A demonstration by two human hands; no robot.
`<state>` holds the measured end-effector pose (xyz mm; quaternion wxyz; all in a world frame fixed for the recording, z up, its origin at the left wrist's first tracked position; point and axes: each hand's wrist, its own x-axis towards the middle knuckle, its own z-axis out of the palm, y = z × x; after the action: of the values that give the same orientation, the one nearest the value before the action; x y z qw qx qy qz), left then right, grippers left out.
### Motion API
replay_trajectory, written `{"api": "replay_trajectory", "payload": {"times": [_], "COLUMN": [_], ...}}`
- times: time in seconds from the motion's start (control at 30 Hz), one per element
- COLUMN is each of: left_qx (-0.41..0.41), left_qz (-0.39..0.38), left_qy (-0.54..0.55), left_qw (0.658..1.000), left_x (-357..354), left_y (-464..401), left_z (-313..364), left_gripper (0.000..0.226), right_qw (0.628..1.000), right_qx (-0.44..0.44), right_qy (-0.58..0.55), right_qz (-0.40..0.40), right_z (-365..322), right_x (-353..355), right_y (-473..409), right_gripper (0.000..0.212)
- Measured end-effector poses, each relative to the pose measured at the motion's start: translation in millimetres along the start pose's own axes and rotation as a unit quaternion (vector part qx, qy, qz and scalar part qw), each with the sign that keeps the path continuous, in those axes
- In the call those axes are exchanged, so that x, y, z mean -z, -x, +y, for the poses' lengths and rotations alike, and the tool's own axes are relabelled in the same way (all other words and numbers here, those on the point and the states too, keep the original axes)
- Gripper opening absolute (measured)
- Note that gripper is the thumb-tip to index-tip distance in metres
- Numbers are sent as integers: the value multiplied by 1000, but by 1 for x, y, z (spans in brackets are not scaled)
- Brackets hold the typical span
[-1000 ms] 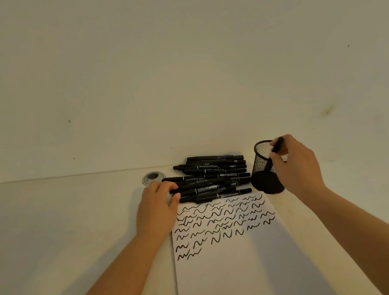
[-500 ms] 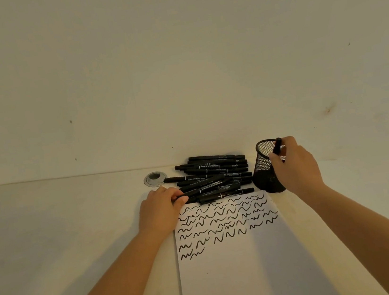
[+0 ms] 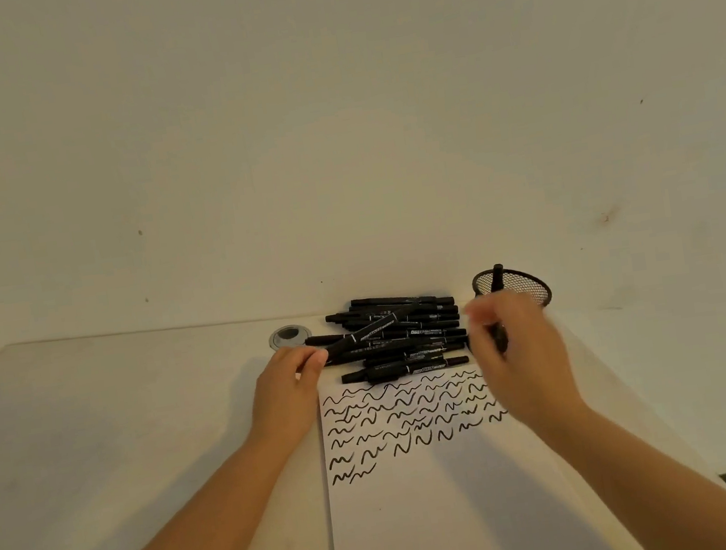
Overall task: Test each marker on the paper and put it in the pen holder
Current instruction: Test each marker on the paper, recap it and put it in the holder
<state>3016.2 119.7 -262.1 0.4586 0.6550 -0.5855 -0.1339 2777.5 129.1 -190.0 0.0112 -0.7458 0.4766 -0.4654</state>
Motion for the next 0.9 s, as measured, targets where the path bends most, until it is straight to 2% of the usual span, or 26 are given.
{"api": "replay_trajectory", "payload": {"times": [0.03, 0.1, 0.17, 0.23, 0.3, 0.43, 0.53, 0.57, 0.67, 0.8, 0.9], "left_qx": [-4, -22, -44, -54, -52, -60, -105, -98, -1, 135, 186], "left_qz": [-3, -19, -51, -90, -127, -185, -195, -200, -247, -327, -414], "left_qy": [27, 72, 83, 82, 90, 91, -11, -20, 81, 221, 282], "left_qw": [1000, 997, 994, 991, 986, 977, 975, 975, 966, 909, 845], "left_x": [3, 10, 17, 23, 29, 36, 38, 38, 37, 36, 49], "left_y": [5, 19, 36, 55, 70, 83, 82, 82, 79, 75, 75], "left_z": [6, 18, 30, 39, 47, 61, 69, 70, 75, 81, 69], "left_gripper": [13, 18, 21, 17, 16, 18, 23, 26, 34, 36, 37], "right_qw": [993, 947, 897, 867, 856, 865, 873, 875, 868, 848, 819], "right_qx": [-55, -163, -230, -257, -274, -287, -287, -287, -289, -303, -367], "right_qy": [-60, -153, -235, -317, -364, -361, -344, -337, -344, -377, -426], "right_qz": [-81, -229, -296, -286, -245, -198, -192, -195, -212, -216, -114], "right_z": [-8, -23, -32, -43, -51, -61, -65, -64, -60, -59, -43], "right_x": [-3, -11, -21, -27, -31, -33, -31, -30, -24, -25, -19], "right_y": [4, 13, 25, 36, 43, 48, 48, 47, 43, 44, 33], "right_gripper": [13, 11, 8, 11, 16, 25, 32, 33, 31, 29, 29]}}
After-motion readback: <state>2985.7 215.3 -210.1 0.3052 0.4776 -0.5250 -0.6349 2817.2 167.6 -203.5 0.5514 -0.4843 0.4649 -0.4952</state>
